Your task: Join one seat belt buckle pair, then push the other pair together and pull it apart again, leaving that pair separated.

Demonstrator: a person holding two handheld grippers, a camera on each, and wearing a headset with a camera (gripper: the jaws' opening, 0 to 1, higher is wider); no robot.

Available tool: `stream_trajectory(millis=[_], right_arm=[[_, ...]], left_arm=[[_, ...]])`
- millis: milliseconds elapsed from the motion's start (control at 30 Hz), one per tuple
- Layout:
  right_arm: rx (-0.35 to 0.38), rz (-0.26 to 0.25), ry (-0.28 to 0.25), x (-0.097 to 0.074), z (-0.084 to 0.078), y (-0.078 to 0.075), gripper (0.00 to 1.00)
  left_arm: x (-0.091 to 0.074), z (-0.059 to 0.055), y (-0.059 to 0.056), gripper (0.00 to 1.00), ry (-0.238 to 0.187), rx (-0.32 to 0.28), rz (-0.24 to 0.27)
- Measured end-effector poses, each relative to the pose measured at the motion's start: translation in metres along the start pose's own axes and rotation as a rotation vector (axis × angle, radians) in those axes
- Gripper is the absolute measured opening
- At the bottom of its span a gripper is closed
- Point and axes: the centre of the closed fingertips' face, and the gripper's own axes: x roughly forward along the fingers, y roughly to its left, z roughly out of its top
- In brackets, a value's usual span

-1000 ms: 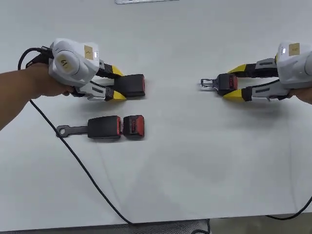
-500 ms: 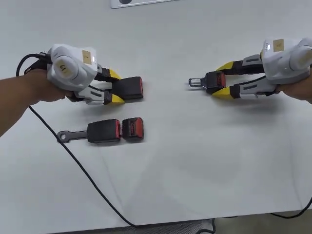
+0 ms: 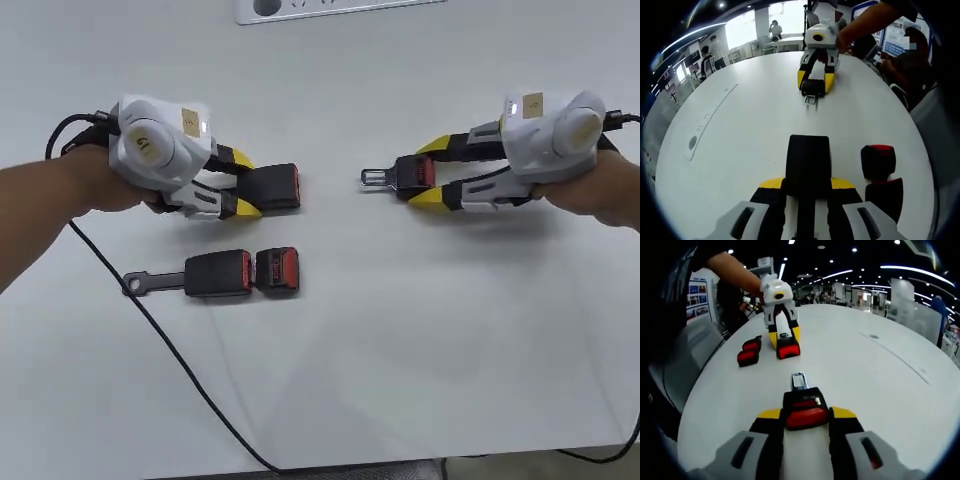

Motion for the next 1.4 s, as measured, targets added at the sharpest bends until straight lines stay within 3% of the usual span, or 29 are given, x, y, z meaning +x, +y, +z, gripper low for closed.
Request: stream_trajectory(millis=[367,700,1067,1400], right_arm=[[-0.001,0.031,-0.046,0.035,0.026,0.005,0.35],[-0.028,0.058,-0.054,0.058,0.040,0.008,0.35],[-0.057,0.071,-0.024,0.073,0.047,0.010,0.35],[-0.071,0.083,0.011,0.081,0.054,0.012,0.34]], left_arm=[[0.000,0.001,0.000,0.33,0.006,-0.001,0.000],[0.000,0.001,0.000,0.32,0.017,0.002,0.000],[0.000,0.000,-0.001,0.32,0.029,0.005,-0.001],[0.001,0.001,-0.001,0.32,0.078,0.020,-0.011]])
